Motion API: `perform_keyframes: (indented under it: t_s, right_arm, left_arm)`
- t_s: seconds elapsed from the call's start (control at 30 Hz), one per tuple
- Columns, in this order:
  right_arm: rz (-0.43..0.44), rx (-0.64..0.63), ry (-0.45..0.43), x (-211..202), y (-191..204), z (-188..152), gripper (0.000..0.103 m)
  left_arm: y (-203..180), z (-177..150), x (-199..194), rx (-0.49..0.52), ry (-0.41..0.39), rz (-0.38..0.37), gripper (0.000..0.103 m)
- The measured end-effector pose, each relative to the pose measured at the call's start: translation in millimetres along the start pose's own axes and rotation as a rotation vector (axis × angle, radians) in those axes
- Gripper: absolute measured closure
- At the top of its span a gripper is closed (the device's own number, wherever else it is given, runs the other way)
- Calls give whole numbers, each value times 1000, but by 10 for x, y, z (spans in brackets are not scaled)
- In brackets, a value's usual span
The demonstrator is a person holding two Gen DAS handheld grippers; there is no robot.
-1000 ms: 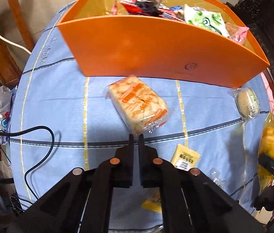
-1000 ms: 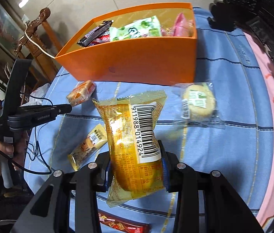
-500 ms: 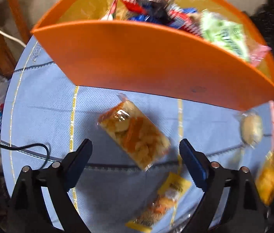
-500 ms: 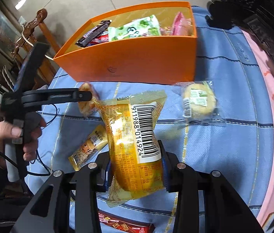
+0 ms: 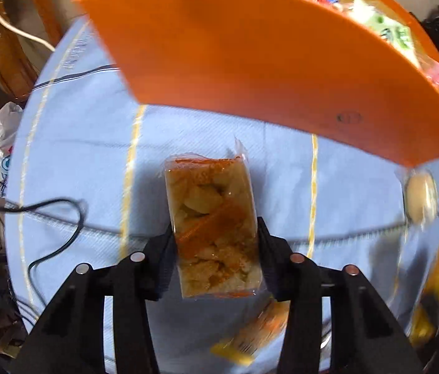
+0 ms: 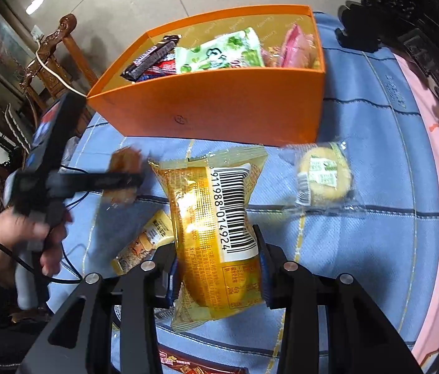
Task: Organize snacks
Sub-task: 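Lower the cracker pack and yellow cake pack into the box, opening both grippers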
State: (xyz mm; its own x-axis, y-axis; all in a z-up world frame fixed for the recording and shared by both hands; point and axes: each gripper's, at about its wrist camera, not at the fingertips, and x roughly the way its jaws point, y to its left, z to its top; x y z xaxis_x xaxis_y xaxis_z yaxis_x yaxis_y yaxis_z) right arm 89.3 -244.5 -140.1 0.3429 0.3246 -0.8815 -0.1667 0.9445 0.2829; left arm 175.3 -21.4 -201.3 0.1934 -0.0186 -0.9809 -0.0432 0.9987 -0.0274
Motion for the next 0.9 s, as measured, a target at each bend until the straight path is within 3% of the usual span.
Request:
perform_keyframes:
  t_s: [0.13, 0.33, 0.5, 0.67, 0.9]
  right_arm:
    - [1, -31, -19, -21, 127, 76, 64]
    - [-17, -71, -113, -238, 206, 398, 64]
    - [-54, -87, -188, -409, 165, 800, 64]
    - [-82, -109, -234, -467, 142, 1205, 64]
    - [-113, -126, -258, -346, 124, 1668, 64]
  left_arm:
    - [223, -174, -259, 33, -50, 7, 58]
    - [251, -39, -835, 28, -148, -30, 57]
    - [216, 314, -1217, 50, -236, -36, 57]
    - [50, 732, -1426, 71, -275, -51, 57]
    - [-98, 1221, -1404, 82, -282, -81, 57]
